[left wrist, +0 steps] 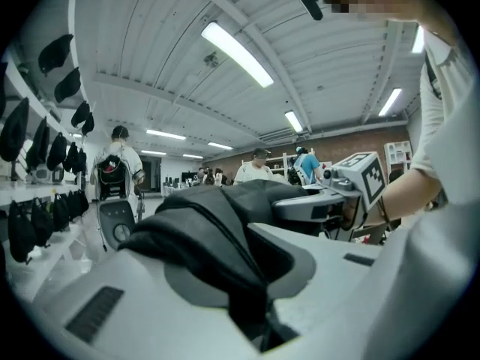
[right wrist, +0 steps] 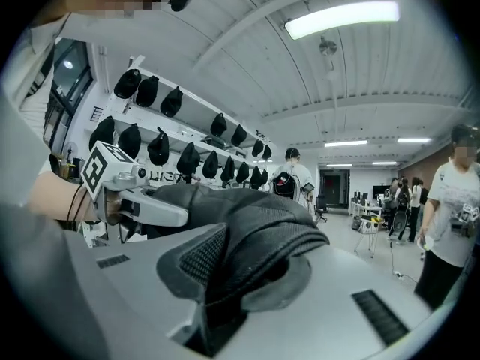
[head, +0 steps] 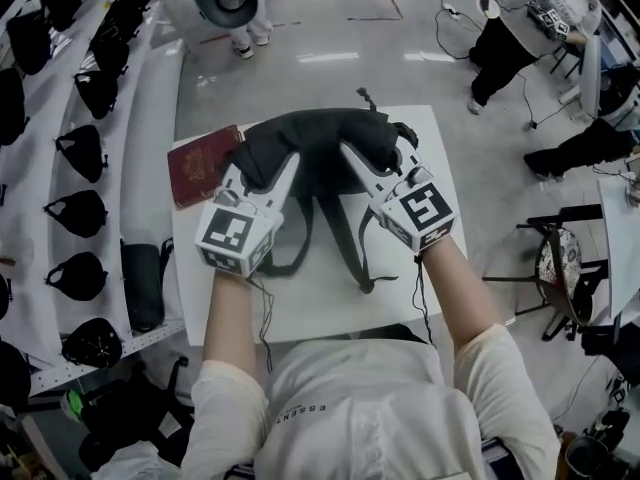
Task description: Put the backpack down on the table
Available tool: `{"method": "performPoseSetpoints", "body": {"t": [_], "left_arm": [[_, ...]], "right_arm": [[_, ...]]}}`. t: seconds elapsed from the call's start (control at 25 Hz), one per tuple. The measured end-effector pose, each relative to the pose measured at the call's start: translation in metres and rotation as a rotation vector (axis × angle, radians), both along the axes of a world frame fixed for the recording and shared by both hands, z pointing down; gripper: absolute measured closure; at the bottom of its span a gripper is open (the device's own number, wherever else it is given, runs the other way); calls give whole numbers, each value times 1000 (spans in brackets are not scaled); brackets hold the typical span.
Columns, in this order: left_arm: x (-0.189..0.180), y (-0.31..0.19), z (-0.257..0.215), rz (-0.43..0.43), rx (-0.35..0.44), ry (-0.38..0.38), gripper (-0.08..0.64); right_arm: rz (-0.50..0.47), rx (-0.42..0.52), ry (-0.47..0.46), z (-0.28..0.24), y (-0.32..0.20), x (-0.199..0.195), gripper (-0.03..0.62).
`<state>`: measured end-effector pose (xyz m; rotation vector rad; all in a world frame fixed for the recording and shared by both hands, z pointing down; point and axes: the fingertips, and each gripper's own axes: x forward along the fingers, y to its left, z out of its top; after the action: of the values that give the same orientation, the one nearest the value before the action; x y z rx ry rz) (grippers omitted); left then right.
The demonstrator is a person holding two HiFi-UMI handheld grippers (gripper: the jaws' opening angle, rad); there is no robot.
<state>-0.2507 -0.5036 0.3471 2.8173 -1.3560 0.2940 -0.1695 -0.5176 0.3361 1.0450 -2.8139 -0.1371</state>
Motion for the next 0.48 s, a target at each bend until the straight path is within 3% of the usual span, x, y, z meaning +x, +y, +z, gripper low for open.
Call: {"method": "performPoseSetpoints", "body": {"t": [0.24,0.48], "left_arm": [[5,1,23,10,-31,-2,486],[6,23,44,-5,-121,58,486]], "right_arm": [[14,-50,-2,26,1,6,503],[1,-71,-11,40,23,8,503]]}}
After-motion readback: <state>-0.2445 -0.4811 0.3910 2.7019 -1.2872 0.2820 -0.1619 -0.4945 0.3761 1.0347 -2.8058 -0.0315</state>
